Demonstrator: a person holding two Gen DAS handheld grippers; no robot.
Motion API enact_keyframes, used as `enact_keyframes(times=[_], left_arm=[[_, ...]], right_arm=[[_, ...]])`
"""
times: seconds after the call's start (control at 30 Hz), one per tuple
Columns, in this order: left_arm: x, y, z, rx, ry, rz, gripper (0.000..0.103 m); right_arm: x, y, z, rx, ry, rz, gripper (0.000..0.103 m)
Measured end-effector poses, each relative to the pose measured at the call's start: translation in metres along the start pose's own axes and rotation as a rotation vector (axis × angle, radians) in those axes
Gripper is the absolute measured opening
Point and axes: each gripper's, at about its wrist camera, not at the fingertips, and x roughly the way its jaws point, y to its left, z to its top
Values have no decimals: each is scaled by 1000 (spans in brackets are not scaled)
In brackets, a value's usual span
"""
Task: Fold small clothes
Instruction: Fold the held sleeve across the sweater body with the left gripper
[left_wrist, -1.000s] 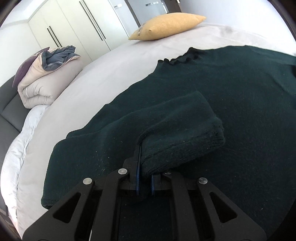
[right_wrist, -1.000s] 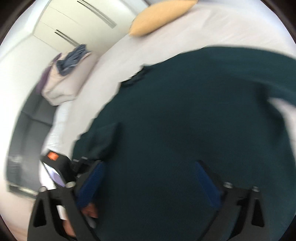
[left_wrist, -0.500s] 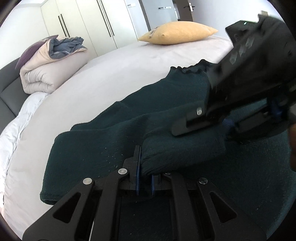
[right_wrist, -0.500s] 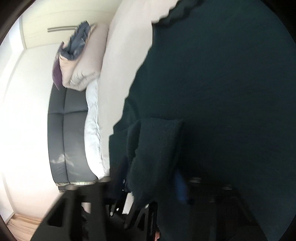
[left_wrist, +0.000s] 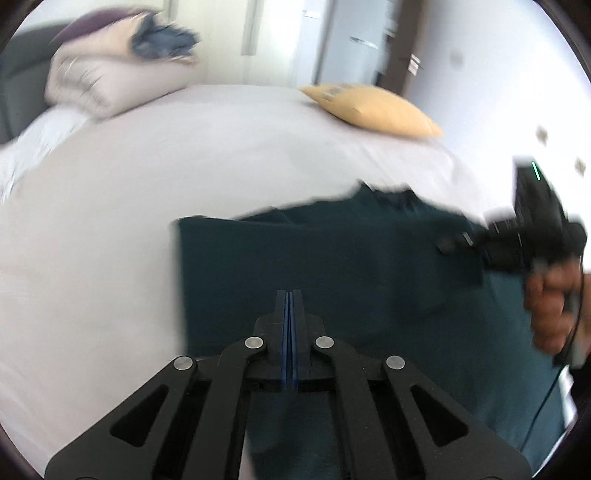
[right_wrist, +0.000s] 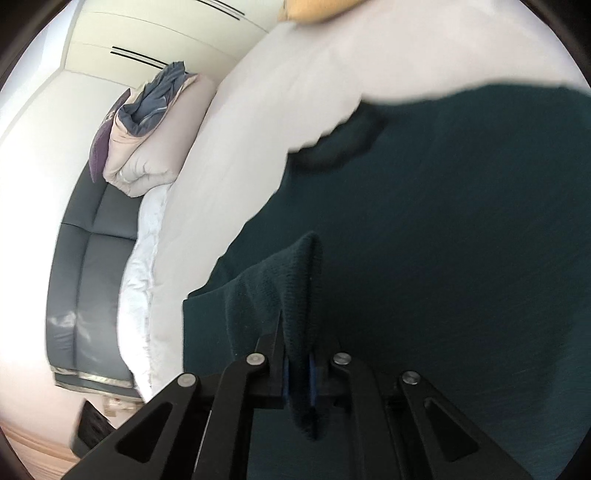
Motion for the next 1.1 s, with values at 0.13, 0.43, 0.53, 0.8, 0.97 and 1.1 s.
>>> enact_keyframes(times=[0.13, 0.43, 0.53, 0.8, 0.97, 1.1], left_arm=[[-2, 30, 24, -82, -3, 5, 0], [37, 48, 43, -106, 93, 17, 0], [50, 37, 46, -69, 103, 19, 0], [80, 21, 58, -15, 141, 39, 0], [91, 27, 49, -22, 163, 43, 0], [91, 29, 53, -6, 141, 55, 0]], right_arm=[[-13, -15, 14, -18, -22, -57, 8], [-30, -69, 27, 60, -33, -106, 8], [-30, -76, 28, 62, -24, -116, 8], [-29, -69, 27, 41, 0, -138, 8], [-32, -77, 30, 56, 0, -155, 8], [-33, -78, 31, 62, 5, -158, 8]])
